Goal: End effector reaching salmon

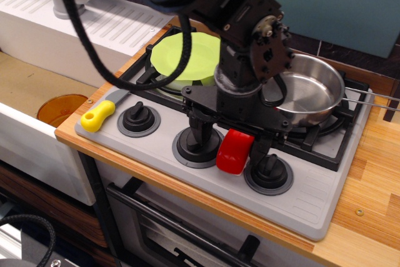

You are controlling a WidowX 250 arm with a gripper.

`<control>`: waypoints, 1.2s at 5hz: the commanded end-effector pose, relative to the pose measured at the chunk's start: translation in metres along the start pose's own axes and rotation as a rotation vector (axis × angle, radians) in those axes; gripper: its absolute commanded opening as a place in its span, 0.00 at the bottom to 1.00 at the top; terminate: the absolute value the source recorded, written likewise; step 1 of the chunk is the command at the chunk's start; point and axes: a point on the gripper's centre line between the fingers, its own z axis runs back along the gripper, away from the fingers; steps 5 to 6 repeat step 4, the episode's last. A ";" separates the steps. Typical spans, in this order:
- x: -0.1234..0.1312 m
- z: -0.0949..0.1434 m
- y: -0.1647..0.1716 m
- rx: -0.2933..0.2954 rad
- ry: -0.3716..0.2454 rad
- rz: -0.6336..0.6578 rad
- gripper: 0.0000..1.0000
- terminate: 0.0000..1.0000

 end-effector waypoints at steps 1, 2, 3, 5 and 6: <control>0.004 -0.013 -0.003 -0.020 -0.026 0.013 1.00 0.00; 0.009 -0.021 -0.004 -0.047 -0.004 -0.002 1.00 0.00; 0.009 -0.021 -0.004 -0.047 -0.004 -0.002 1.00 0.00; 0.009 -0.021 -0.004 -0.047 -0.004 -0.002 1.00 1.00; 0.009 -0.021 -0.004 -0.047 -0.004 -0.002 1.00 1.00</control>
